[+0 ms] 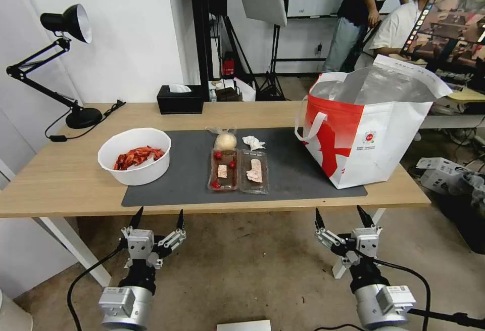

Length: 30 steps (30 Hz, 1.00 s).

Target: Pick up the trash from the table and place it into the takeout bag.

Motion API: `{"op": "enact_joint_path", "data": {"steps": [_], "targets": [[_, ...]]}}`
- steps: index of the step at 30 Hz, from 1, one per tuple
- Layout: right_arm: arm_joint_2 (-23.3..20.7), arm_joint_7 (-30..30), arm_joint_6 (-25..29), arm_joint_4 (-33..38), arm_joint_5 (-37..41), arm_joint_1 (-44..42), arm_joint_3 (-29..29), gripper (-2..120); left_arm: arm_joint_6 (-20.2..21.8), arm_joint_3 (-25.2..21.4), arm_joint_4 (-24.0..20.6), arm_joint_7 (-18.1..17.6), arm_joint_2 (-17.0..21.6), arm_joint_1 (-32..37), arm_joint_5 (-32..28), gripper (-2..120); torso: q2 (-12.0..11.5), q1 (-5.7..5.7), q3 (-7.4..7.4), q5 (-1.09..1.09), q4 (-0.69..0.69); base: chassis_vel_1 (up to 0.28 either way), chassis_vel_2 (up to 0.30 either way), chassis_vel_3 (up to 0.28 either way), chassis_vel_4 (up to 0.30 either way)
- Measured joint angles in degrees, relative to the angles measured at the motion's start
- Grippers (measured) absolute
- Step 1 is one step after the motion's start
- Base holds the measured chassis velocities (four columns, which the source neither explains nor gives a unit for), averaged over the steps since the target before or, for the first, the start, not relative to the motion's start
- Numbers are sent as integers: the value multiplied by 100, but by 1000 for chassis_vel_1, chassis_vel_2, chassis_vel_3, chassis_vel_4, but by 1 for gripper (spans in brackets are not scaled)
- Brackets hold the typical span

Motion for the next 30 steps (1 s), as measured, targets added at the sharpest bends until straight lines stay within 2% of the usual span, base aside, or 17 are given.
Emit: {"op": "enact_joint_path", "data": {"steps": [23,27,29,30], "targets": [[-6,2,-6,0,2,5,1,100,0,0,0,0,0,0,0,100,0,0,0,0,0,0,0,0,0],[-142,124,-252,112,71,166,67,100,68,-18,-117,-63,-19,18,-65,100,0,0,0,1,-3,0,0,0,0],[-493,463,-890,471,268,628,260,100,354,-126,-649,-405,-125,105,-377,100,0,0,0,2,1,0,0,0,0],[-493,463,-890,471,268,628,260,100,354,-126,-649,-405,-125,105,-377,100,0,0,0,2,1,0,0,0,0]]}}
